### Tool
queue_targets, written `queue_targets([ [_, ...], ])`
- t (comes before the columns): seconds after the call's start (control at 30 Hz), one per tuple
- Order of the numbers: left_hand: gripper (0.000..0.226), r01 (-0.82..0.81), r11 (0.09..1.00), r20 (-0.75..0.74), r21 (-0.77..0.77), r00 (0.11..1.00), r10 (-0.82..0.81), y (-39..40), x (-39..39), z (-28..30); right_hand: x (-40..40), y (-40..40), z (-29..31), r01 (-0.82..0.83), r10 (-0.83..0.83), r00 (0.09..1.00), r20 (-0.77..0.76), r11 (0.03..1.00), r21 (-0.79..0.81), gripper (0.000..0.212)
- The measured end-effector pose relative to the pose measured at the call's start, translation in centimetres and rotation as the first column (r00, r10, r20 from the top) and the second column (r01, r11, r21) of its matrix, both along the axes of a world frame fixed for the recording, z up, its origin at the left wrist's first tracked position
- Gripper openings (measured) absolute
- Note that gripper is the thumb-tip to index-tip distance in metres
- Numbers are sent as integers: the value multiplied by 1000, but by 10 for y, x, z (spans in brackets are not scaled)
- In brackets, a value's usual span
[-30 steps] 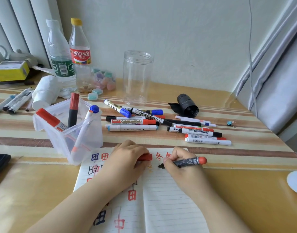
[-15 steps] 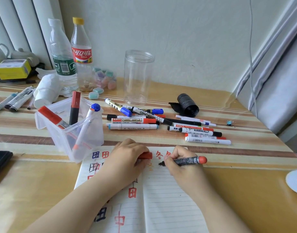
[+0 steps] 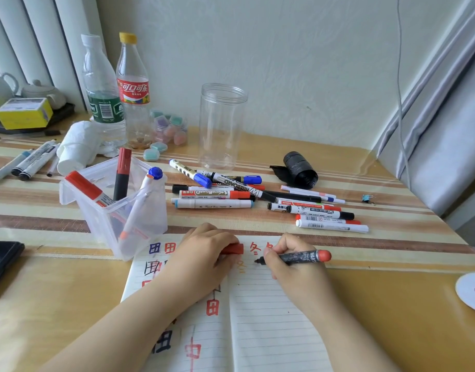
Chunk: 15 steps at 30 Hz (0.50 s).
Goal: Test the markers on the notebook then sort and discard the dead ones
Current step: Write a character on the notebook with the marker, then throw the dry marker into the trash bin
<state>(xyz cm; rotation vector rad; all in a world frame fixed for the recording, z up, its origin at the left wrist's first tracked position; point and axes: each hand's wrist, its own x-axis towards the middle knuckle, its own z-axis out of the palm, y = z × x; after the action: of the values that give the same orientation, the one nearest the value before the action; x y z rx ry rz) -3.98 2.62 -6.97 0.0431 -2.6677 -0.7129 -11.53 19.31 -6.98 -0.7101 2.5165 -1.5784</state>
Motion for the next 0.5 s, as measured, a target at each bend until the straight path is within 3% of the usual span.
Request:
queue_targets([
  [0.23, 21, 45, 998, 36, 49, 998, -47, -4, 8, 19, 6, 9, 30, -121, 129, 991, 46, 982, -145, 20],
  [0.37, 21, 119, 986, 95, 118, 987, -130, 3, 18, 38, 15, 12, 49, -168, 182, 983, 38, 959, -229, 24],
  [0.5, 17, 166, 965, 55, 203, 982, -181, 15, 29, 53, 23, 15, 64, -192, 203, 979, 18, 948, -254, 28],
])
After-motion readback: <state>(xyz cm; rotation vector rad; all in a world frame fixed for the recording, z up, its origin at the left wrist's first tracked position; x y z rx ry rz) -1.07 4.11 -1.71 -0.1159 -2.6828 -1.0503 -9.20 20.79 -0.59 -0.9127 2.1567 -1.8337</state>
